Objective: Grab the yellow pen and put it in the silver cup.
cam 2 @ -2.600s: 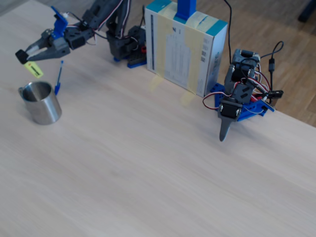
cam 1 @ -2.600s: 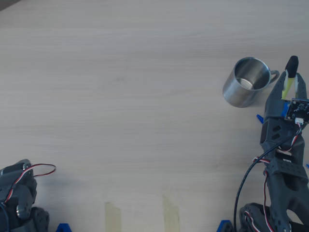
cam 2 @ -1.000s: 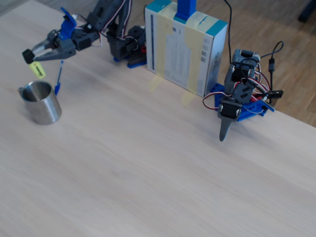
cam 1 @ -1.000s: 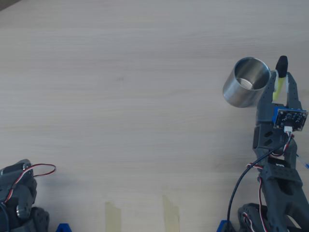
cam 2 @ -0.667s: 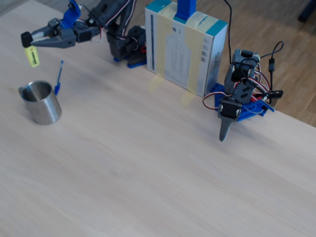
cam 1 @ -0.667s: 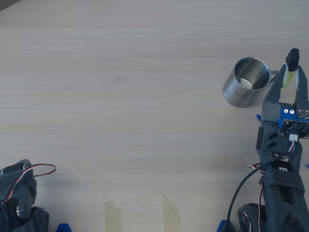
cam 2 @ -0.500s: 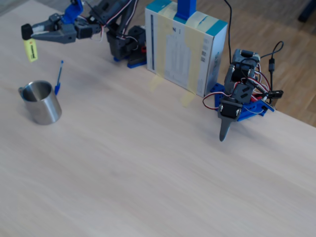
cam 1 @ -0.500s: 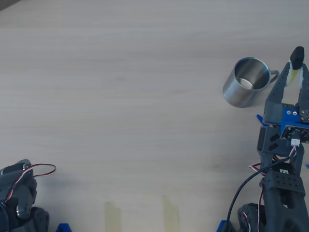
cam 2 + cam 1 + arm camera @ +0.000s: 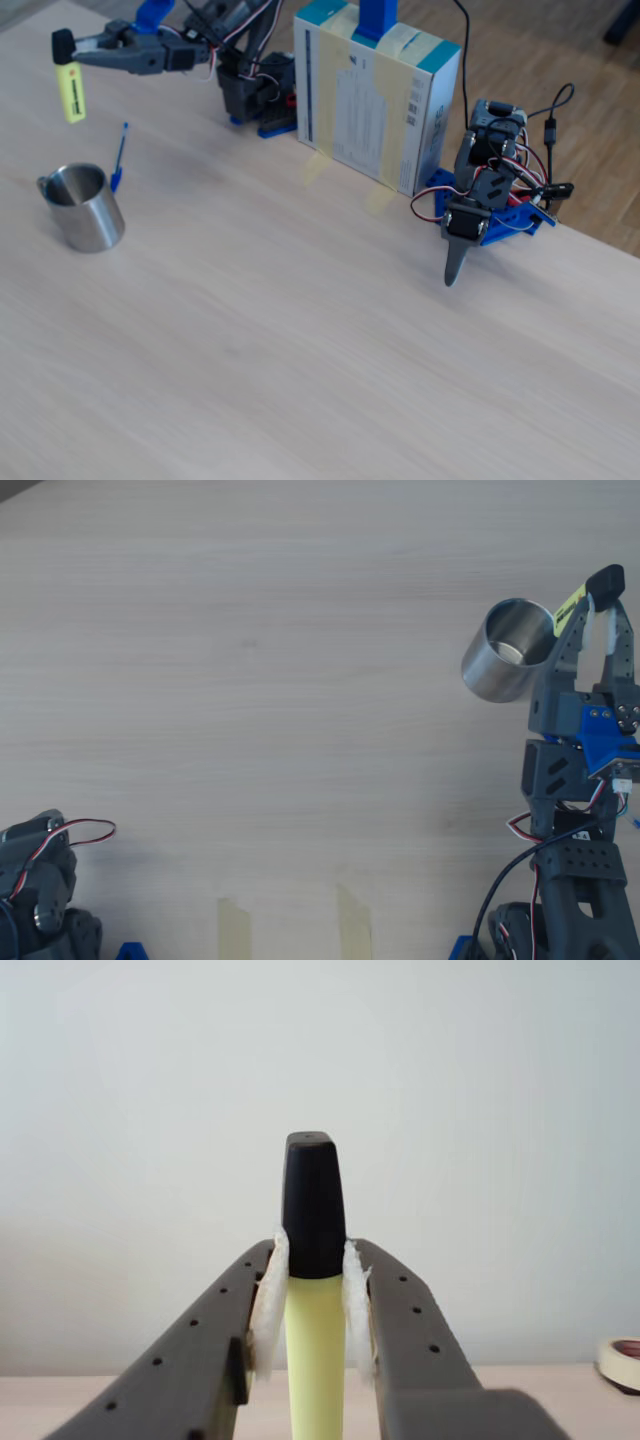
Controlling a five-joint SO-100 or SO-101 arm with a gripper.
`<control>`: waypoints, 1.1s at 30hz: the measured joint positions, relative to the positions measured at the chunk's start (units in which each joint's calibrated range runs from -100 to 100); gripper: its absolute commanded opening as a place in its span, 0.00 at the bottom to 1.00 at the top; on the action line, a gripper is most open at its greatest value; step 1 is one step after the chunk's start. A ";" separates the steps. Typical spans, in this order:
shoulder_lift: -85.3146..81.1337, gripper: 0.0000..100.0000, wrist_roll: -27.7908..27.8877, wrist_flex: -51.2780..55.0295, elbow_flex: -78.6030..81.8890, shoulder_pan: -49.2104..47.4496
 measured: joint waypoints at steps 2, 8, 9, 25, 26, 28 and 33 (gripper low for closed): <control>0.08 0.02 -0.26 0.00 -0.99 -0.25; 4.75 0.02 -2.00 0.00 -5.14 -1.67; 5.67 0.02 -2.00 0.00 -5.86 -1.67; 19.09 0.02 -2.20 0.00 -13.44 -2.51; 19.76 0.02 -2.20 0.00 -13.44 -2.59; 21.01 0.02 -2.20 0.00 -13.44 -2.59; 23.93 0.02 -2.20 0.00 -13.44 -2.59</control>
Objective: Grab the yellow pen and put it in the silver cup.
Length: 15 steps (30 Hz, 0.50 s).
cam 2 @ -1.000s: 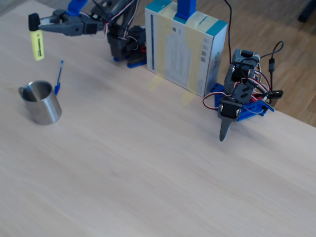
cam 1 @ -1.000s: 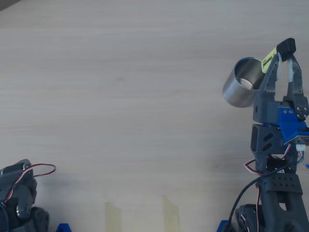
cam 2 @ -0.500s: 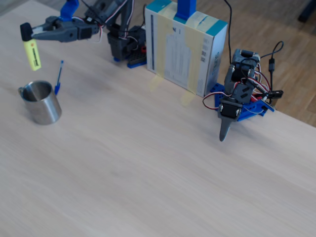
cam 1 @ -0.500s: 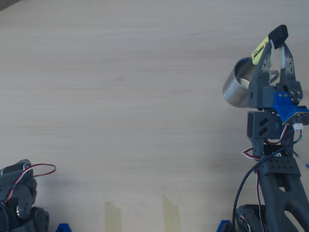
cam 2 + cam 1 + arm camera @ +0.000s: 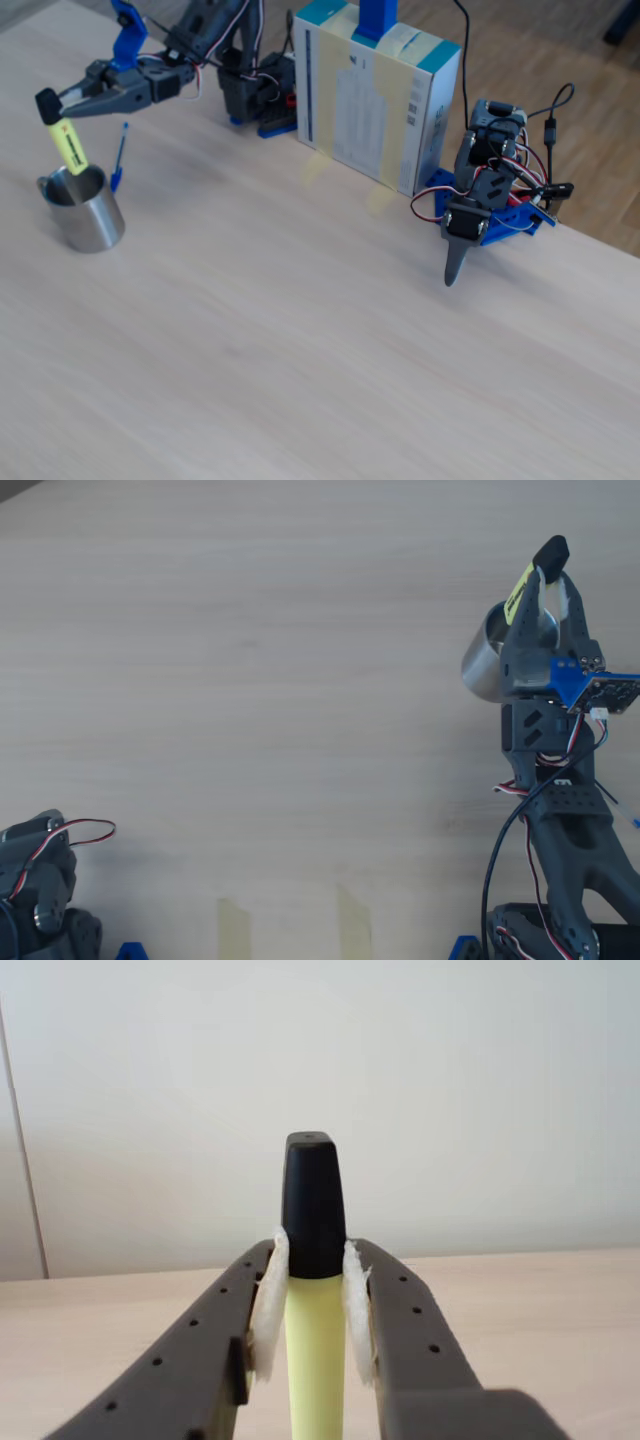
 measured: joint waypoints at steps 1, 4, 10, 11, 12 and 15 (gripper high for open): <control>0.42 0.02 0.00 0.00 0.00 0.00; 1.75 0.02 0.00 0.00 0.00 0.00; 4.17 0.02 0.00 0.00 0.00 0.08; 4.50 0.02 0.00 0.00 0.00 0.17; 4.84 0.02 0.00 0.00 0.00 0.17; 5.92 0.02 0.00 0.00 0.00 0.17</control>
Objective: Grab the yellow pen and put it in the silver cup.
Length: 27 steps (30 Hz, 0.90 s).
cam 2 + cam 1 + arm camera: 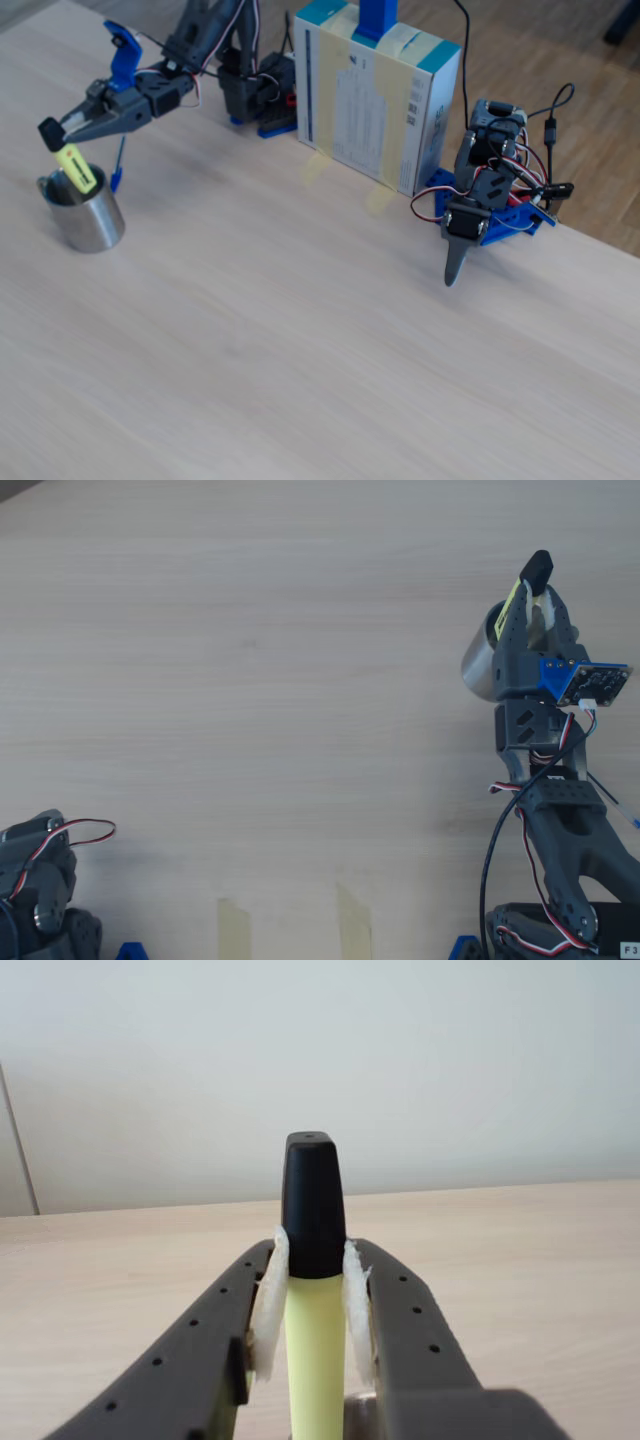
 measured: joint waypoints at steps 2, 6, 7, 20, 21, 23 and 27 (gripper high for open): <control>0.75 0.02 0.00 0.00 0.00 0.00; 2.33 0.02 0.00 0.00 0.00 1.17; 2.75 0.02 0.15 0.00 0.00 1.42; 3.50 0.02 1.08 0.00 0.63 1.51; 3.50 0.02 1.08 0.00 1.17 1.76; 3.50 0.02 1.08 0.00 2.25 2.51; 3.50 0.02 1.08 0.00 4.33 3.09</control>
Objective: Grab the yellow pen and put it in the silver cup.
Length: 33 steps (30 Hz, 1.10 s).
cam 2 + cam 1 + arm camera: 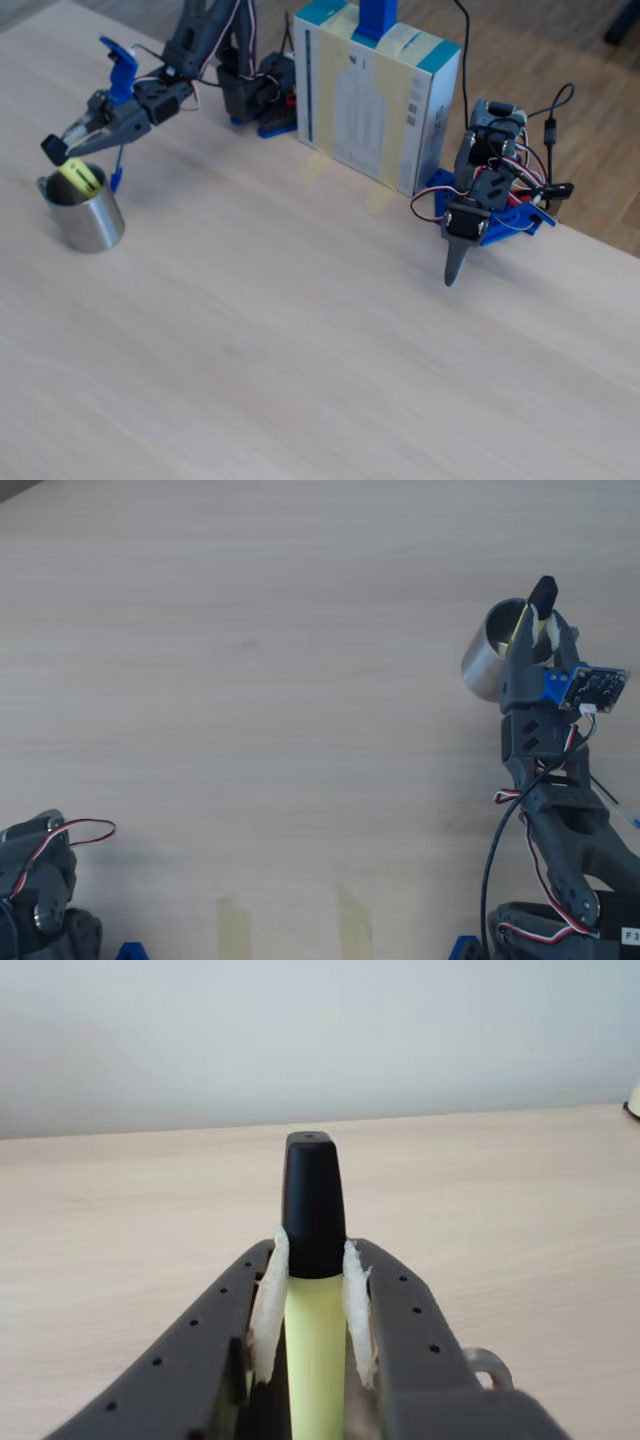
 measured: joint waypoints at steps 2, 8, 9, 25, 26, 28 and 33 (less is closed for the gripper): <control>0.00 0.02 0.00 0.00 0.90 0.25; 0.00 0.02 1.18 0.42 1.62 0.92; 0.00 0.02 1.23 0.84 1.62 0.92; -0.08 0.02 1.23 2.94 5.68 0.84; -0.08 0.02 1.23 2.94 5.68 0.84; -0.08 0.02 1.23 2.94 5.68 0.84; -0.08 0.02 1.23 2.94 6.22 0.84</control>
